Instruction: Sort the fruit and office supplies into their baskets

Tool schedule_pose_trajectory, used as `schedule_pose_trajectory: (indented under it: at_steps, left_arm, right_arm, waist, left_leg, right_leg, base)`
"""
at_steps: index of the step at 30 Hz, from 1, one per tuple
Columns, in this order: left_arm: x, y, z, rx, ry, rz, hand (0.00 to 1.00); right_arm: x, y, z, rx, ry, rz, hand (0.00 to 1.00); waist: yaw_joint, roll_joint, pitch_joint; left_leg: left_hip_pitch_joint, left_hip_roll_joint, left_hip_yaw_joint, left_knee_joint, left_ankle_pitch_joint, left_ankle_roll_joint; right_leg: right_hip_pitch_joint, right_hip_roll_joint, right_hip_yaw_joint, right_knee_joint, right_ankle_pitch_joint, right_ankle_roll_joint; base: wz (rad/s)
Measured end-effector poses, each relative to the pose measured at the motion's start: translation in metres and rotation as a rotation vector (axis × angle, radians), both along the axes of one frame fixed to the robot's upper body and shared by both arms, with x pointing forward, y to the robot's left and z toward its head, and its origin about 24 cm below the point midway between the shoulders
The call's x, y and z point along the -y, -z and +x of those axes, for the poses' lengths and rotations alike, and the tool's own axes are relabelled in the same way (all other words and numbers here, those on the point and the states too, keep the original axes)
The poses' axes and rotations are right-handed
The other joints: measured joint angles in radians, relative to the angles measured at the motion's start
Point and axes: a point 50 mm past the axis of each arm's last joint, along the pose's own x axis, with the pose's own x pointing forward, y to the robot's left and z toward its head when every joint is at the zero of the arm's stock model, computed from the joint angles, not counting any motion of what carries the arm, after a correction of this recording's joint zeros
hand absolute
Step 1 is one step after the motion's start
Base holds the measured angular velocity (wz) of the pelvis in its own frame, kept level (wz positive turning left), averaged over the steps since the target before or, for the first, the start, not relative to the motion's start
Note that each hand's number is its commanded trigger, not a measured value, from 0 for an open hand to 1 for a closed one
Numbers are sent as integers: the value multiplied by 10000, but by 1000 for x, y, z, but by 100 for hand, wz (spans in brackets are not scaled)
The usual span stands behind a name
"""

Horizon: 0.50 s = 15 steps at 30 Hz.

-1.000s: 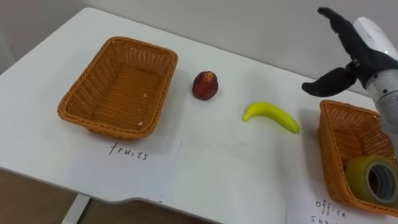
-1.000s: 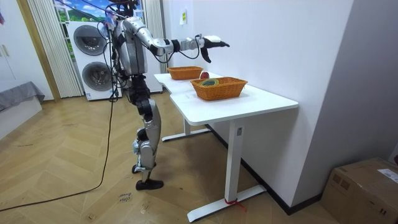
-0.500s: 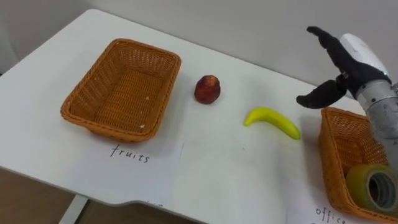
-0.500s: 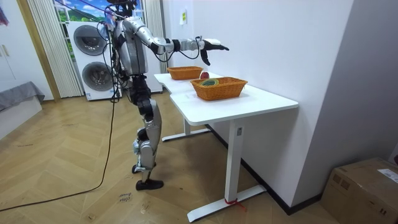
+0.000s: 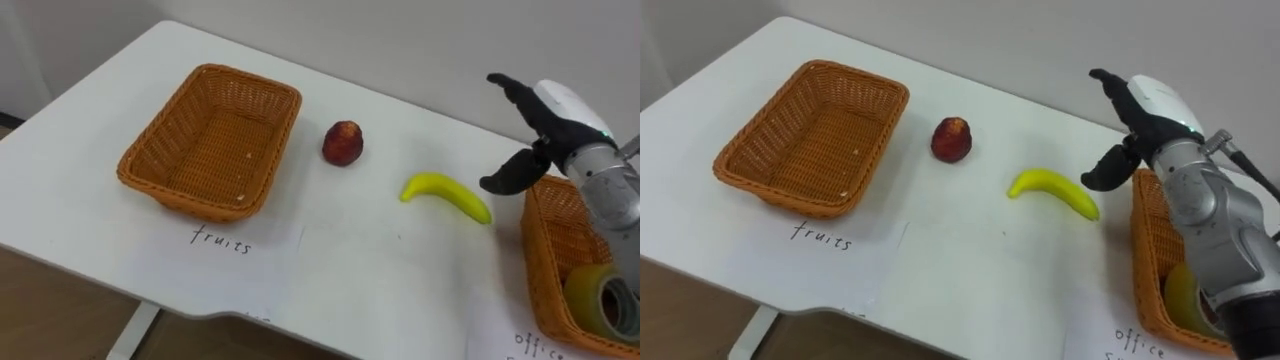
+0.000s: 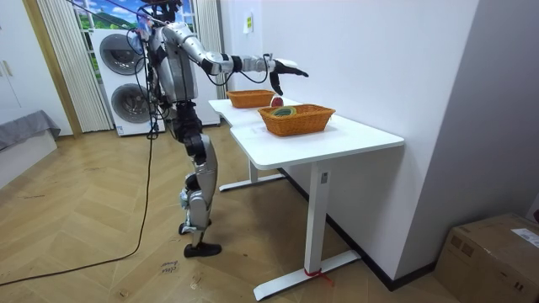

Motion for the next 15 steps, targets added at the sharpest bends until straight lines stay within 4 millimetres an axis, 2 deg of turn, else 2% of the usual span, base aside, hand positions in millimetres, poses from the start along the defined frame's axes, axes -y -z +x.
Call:
schedule_pose_trajectory:
  at_steps: [6,9,15]
  left_arm:
    - [0,2,-4,-205,-26,-154,0]
    - [0,2,-4,-231,-14,-162,0]
    - [-1,1,4,-90,57,-105,0]
  right_arm:
    - [-6,6,-1,-246,-247,-133,0]
    - [-6,7,-1,-301,-280,-200,0]
    - [-8,29,-4,-1176,-274,-468,0]
  waist:
    - [-26,-10,-6]
    - [88,-1,1]
    - [233,1,0]
  left_leg:
    - [-147,-4,-105,104,-1,0]
    - [-180,5,-119,129,-2,-2]
    - [-441,-3,-220,254,-6,-5]
  right_leg:
    - [-50,-2,-114,-6,0,0]
    - [-68,5,-125,-6,1,-1]
    - [-190,1,-198,6,17,-25]
  base:
    - [5]
    - [1]
    - [5]
